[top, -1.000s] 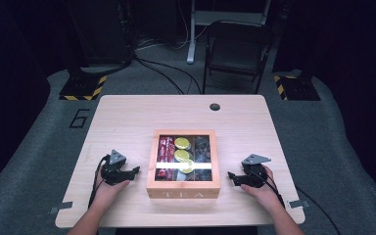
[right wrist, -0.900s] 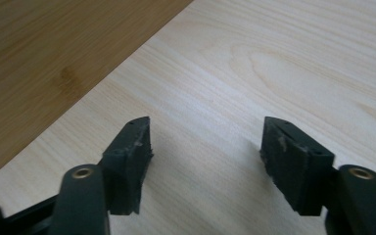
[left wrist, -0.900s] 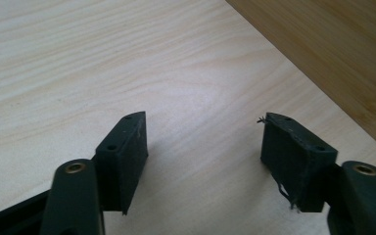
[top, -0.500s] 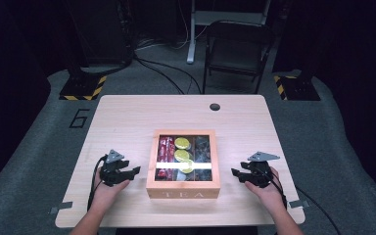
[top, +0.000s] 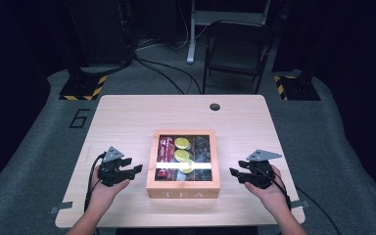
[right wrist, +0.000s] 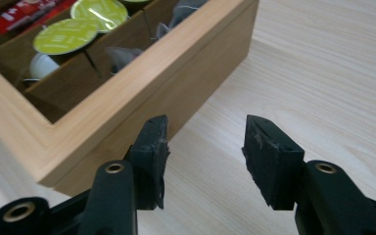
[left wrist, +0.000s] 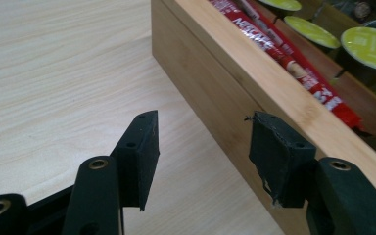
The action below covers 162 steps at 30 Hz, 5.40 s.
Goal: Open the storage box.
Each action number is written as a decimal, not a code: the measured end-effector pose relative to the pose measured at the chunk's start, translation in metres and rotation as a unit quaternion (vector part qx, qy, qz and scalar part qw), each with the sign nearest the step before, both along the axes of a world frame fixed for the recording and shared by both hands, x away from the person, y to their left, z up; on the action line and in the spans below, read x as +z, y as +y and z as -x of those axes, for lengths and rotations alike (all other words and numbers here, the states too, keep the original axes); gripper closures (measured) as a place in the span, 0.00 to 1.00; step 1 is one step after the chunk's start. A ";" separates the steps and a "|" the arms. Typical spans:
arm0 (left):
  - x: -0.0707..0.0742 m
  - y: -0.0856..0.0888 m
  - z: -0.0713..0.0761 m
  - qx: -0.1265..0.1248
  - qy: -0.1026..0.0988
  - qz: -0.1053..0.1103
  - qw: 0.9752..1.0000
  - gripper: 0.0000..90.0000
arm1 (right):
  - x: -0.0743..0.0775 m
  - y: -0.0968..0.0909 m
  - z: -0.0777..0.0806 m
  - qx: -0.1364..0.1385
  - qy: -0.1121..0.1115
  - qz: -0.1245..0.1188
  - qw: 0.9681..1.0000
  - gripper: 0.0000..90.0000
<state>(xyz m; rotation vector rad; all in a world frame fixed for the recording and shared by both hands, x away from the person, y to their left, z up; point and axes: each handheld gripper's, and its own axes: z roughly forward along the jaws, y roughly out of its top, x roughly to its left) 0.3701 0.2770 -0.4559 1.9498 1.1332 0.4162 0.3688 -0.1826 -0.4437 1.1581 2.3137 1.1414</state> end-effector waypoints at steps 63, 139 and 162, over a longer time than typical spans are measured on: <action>-0.019 -0.040 0.061 -0.092 -0.020 -0.014 0.995 0.54 | -0.027 0.048 0.050 0.080 -0.022 0.017 0.996 0.61; 0.095 -0.040 0.015 -0.046 -0.095 0.015 0.994 0.58 | 0.058 0.055 -0.020 0.009 -0.109 -0.020 0.994 0.64; 0.108 -0.040 -0.001 -0.032 -0.108 0.024 0.993 0.61 | 0.061 0.059 -0.051 -0.002 -0.103 -0.026 0.994 0.65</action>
